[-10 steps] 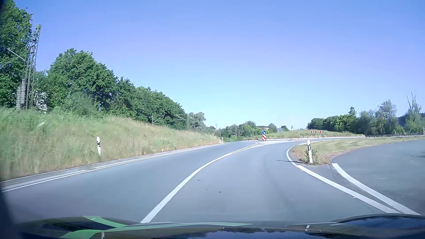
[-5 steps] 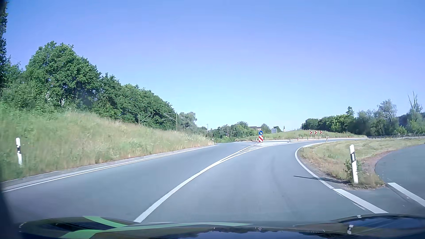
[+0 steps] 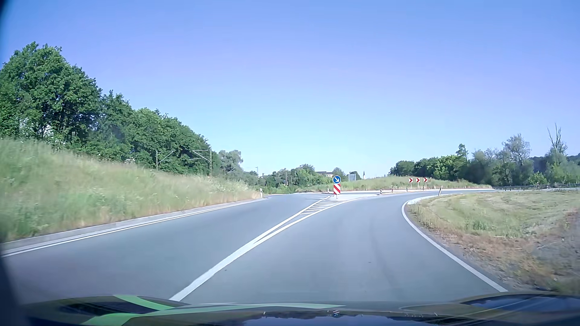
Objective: Follow the waypoints while adhering to traffic rules and regulations
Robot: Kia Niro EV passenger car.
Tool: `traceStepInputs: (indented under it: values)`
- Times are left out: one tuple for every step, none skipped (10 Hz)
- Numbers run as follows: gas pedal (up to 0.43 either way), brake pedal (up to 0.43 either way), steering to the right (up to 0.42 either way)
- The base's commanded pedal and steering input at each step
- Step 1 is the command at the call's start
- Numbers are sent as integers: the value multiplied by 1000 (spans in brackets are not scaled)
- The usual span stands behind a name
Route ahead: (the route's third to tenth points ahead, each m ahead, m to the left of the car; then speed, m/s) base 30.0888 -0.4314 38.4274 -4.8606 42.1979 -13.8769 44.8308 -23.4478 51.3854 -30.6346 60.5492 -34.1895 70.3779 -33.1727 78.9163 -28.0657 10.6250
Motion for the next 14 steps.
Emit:
traceStepInputs:
  values:
    - [79,0,66]
    - [79,0,66]
    - [79,0,66]
    - [79,0,66]
    - [87,0,66]
    - [87,0,62]
    - [87,0,55]
    - [87,0,52]
    - [98,0,51]
    - [98,0,51]
    - [98,0,52]
    - [98,0,52]
    - [98,0,52]
    - [98,0,52]
